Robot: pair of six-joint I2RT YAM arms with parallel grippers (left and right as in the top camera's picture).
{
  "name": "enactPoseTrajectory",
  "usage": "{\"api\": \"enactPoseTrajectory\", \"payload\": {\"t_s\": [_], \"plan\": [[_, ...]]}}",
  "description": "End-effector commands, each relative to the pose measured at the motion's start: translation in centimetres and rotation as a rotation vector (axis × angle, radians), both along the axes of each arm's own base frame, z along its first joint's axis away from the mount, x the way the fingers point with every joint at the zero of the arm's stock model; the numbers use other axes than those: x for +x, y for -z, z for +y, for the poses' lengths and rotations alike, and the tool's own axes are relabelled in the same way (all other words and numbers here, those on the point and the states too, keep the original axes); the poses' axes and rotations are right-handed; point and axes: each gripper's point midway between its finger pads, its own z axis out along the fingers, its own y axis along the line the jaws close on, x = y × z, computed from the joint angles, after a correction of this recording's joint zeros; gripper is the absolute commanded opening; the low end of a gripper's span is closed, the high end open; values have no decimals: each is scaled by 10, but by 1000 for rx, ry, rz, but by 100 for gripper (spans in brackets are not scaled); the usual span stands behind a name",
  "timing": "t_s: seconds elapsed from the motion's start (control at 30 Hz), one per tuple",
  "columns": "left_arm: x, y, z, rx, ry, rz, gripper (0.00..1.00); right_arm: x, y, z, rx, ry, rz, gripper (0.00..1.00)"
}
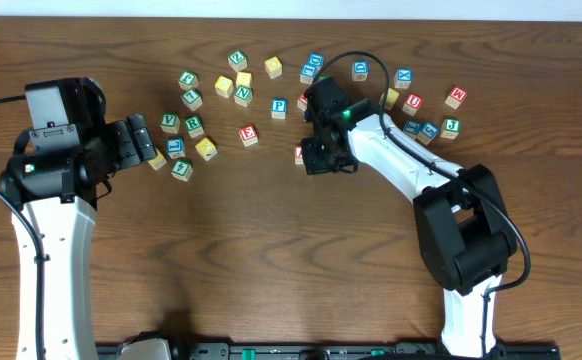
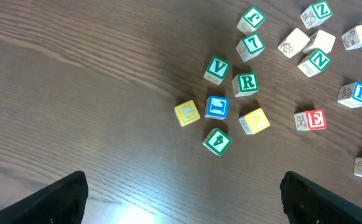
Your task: Spell out AI2
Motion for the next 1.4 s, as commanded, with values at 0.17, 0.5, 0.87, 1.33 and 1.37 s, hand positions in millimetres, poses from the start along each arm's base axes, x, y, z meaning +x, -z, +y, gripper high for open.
{"api": "enactPoseTrajectory", "payload": {"t_s": [0.17, 0.5, 0.87, 1.33, 1.37], "plan": [[0, 1, 2, 5, -1, 5, 98, 6, 1, 2, -2, 17, -11, 3], [0, 1, 2, 5, -1, 5, 97, 7, -7, 3, 5, 6, -30, 1], [0, 1, 2, 5, -1, 5, 97, 23, -51, -28, -54, 124, -140, 1], [0, 1, 2, 5, -1, 5, 97, 27, -28, -59, -146, 278, -101, 1], [0, 1, 2, 5, -1, 5, 98, 27, -24, -59, -150, 281, -94, 1]]}}
